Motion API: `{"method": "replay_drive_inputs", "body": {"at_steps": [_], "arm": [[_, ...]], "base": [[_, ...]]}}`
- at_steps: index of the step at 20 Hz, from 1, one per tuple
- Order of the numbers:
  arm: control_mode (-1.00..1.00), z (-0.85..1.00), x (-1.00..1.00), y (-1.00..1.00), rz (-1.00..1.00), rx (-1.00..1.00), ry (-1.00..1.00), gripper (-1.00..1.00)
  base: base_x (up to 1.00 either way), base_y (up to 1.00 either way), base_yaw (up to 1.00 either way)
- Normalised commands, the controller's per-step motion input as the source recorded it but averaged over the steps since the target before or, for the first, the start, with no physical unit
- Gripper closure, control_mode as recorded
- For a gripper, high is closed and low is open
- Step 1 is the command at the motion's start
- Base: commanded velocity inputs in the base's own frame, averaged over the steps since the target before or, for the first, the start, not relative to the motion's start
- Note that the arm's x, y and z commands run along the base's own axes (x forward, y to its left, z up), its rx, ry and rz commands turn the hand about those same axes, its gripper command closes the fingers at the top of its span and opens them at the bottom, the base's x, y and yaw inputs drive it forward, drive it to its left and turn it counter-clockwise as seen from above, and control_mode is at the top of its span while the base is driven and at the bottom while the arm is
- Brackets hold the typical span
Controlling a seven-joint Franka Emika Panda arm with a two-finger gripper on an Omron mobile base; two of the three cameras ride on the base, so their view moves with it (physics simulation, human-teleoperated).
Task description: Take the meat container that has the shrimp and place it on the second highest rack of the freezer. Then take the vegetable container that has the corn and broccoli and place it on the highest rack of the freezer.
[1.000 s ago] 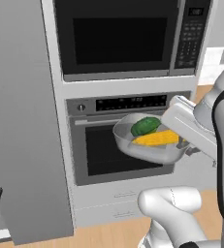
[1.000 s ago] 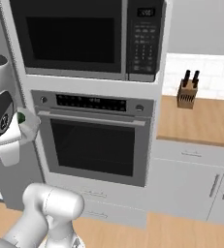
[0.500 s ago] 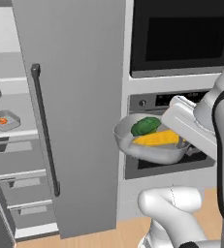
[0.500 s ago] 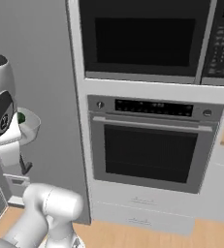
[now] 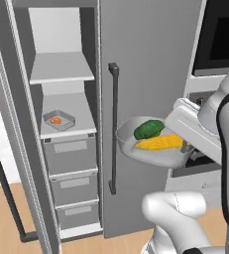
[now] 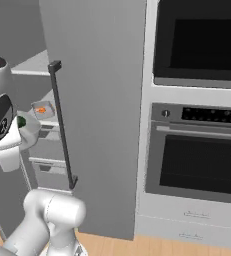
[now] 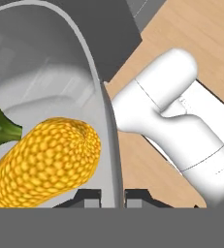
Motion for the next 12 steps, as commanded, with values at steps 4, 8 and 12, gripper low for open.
{"method": "replay_drive_inputs", "body": {"at_steps": [4,8,12], "arm": [[1.00,0.00,0.00,0.00,0.00,0.00,0.00,1.00],[1.00,0.00,0.00,0.00,0.00,0.00,0.00,1.00],[1.00,0.00,0.00,0.00,0.00,0.00,0.00,1.00]], "base": [[0.52,0.49,-0.02],[0.60,0.35,0.01],[0.29,0.60,0.16]]}}
